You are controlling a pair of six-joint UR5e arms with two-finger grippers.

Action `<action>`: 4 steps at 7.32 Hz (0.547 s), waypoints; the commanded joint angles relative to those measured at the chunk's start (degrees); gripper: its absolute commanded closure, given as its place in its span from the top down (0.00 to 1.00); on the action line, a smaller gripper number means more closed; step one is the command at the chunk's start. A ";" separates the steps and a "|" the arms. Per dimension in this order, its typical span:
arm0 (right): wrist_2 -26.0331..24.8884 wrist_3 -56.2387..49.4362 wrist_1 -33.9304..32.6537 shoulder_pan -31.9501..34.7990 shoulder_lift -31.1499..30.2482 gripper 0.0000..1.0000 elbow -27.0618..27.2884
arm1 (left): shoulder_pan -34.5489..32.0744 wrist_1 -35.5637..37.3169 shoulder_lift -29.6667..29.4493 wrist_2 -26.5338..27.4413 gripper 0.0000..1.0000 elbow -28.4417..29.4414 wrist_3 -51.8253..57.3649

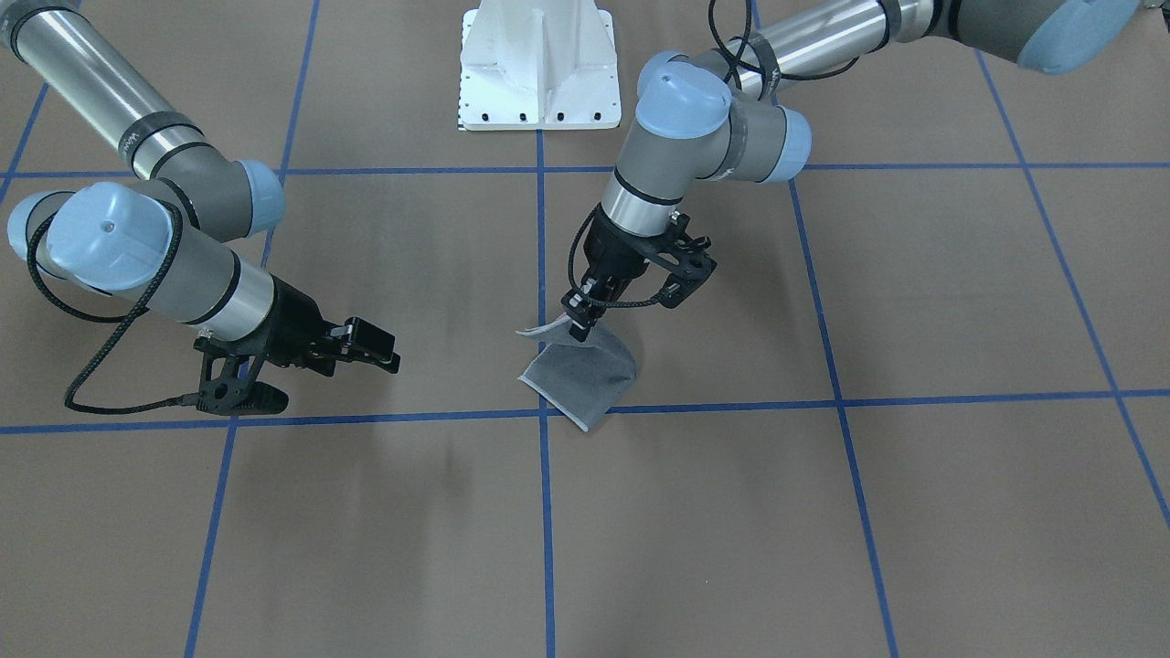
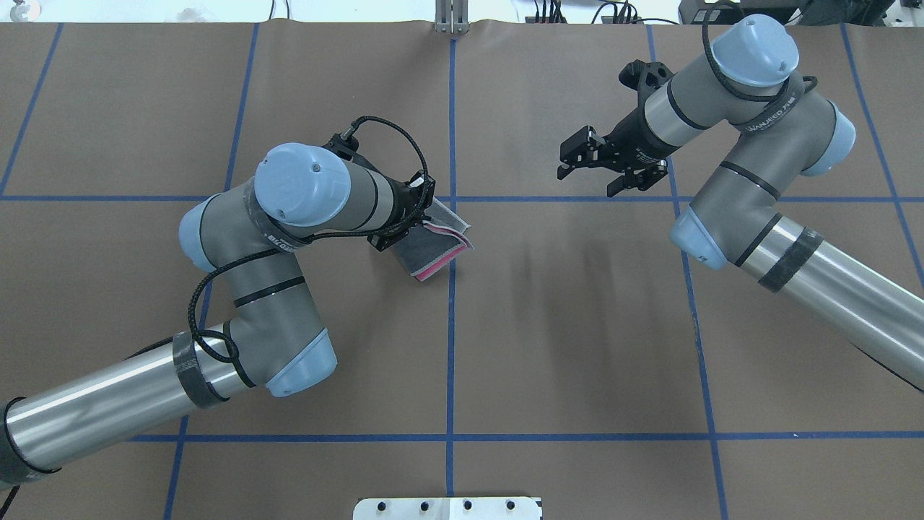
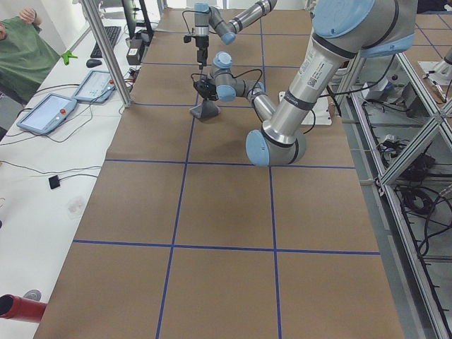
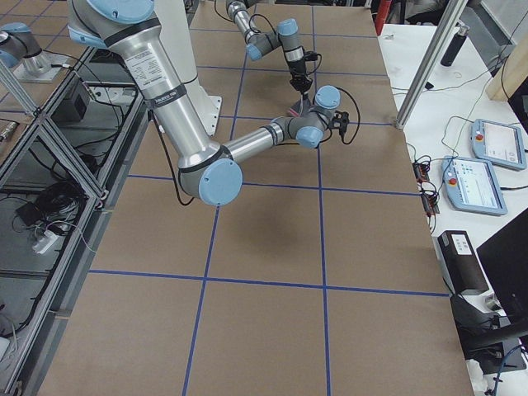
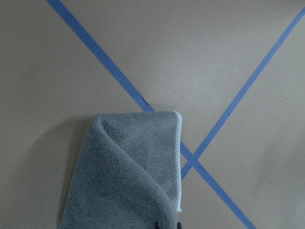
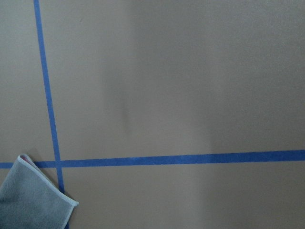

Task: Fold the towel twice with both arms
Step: 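Fold the held end over toward the far end with the left gripper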

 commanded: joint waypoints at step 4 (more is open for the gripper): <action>-1.06 -0.77 -0.07 -0.24 0.15 1.00 -0.26 | -2.38 -2.11 -3.33 0.09 0.00 6.71 -2.57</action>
